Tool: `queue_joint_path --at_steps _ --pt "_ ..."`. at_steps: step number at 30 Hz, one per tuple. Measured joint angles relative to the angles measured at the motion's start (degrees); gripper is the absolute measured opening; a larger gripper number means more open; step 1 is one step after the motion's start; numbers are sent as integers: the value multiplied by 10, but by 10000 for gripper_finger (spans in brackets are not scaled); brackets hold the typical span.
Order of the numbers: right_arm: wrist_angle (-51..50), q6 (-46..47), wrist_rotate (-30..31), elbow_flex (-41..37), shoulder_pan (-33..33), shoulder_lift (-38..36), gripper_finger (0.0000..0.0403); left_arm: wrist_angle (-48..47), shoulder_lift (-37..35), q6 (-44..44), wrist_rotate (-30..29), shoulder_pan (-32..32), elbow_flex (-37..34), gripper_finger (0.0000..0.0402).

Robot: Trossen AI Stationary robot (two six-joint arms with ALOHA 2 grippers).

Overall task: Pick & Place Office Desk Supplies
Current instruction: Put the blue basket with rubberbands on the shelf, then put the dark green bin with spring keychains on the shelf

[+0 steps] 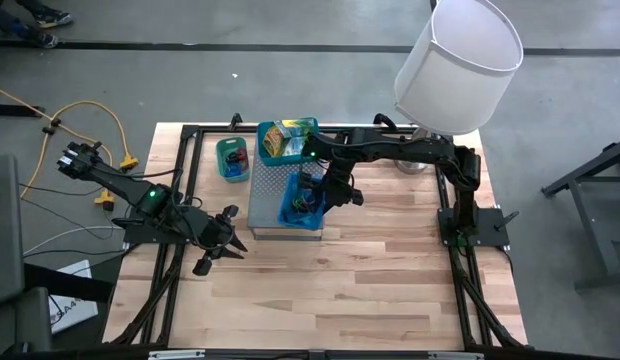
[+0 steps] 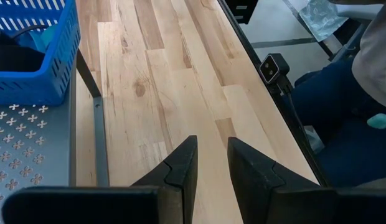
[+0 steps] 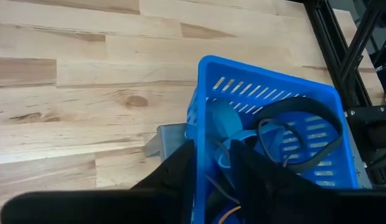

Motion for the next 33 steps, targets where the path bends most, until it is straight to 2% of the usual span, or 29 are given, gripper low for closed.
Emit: queue_joint_path --at_steps 20,33 --pt "-8 47 30 0 -4 -12 91 0 0 0 0 0 0 83" --pt "-7 57 99 0 -8 -22 91 0 0 0 0 0 0 83"
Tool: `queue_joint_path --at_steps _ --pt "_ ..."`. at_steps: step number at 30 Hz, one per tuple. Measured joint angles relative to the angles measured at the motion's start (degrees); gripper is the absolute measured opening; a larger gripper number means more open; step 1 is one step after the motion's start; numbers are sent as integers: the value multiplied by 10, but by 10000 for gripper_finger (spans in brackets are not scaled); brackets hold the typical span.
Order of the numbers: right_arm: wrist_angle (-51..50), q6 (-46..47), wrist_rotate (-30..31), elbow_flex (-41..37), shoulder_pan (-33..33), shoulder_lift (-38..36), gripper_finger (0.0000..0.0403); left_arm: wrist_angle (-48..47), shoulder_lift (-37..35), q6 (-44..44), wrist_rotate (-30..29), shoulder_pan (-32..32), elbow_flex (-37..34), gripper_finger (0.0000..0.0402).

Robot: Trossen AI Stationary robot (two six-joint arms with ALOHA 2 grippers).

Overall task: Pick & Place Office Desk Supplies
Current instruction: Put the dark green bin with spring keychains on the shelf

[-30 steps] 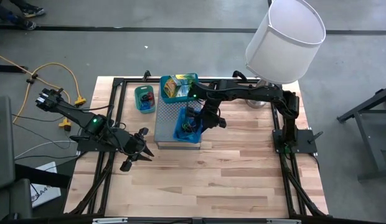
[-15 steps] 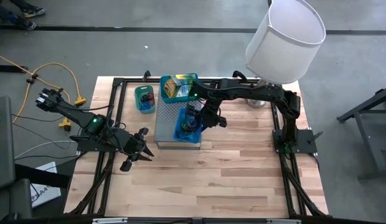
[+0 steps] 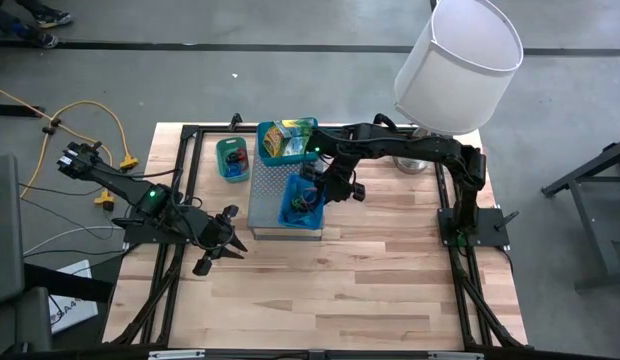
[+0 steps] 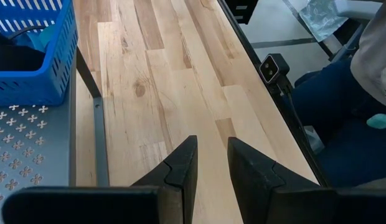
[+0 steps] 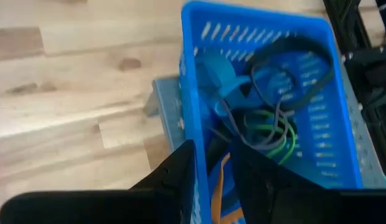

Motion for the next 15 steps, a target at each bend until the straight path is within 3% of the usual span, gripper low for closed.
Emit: queue_joint_path --at_steps 15 --pt "20 2 17 0 -8 0 91 0 0 0 0 0 0 83"
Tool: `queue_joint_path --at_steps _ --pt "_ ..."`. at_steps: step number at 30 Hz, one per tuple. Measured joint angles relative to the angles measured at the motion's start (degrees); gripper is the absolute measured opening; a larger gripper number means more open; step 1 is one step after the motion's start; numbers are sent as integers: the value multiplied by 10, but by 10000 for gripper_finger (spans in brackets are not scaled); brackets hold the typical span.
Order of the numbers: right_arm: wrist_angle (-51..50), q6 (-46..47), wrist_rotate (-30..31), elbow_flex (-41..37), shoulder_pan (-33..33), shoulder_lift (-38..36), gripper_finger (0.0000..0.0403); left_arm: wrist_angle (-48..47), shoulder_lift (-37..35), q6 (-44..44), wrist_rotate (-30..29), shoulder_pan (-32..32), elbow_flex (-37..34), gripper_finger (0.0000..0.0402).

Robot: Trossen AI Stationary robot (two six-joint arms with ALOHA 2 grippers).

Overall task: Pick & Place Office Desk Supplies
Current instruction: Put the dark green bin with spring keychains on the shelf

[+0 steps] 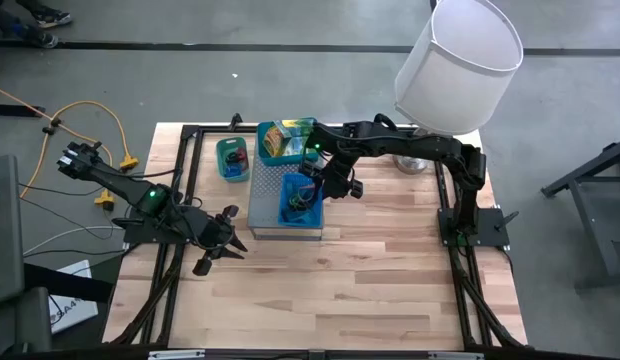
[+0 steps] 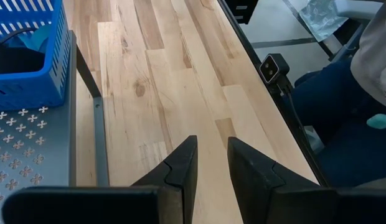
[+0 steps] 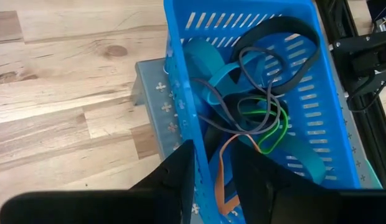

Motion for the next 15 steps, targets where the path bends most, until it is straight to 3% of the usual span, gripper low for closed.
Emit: queue_joint_path --at_steps 15 --pt "-22 27 16 0 0 -2 91 0 0 0 0 0 0 83"
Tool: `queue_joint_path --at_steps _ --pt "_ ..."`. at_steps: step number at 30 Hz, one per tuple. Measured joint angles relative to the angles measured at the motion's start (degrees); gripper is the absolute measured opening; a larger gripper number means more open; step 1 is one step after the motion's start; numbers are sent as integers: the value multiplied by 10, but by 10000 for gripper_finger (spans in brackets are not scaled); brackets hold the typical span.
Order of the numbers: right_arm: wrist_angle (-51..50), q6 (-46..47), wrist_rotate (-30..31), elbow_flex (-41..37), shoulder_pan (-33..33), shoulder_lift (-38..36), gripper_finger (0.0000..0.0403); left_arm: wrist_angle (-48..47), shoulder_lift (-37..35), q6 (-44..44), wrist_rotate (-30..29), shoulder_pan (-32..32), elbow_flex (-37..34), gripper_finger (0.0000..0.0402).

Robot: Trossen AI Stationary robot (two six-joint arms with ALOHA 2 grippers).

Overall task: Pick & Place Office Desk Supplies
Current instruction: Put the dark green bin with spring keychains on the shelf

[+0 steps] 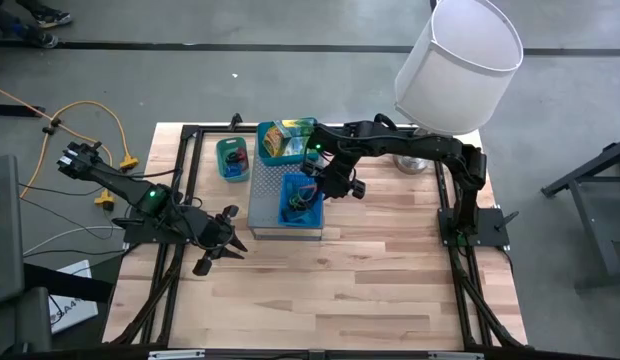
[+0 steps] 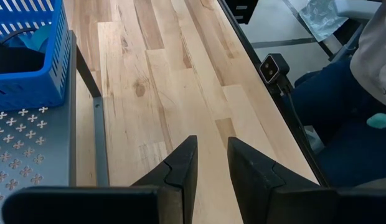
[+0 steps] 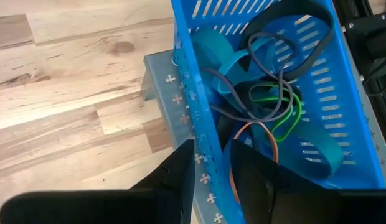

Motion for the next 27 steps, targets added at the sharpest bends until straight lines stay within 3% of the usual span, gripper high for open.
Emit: queue_joint_path --at_steps 20,24,27 --pt "-12 1 17 0 13 -49 91 0 0 0 0 0 0 83" --pt "-15 34 24 0 20 -52 91 0 0 0 0 0 0 83" --pt "-43 83 62 0 25 -54 91 0 0 0 0 0 0 83"
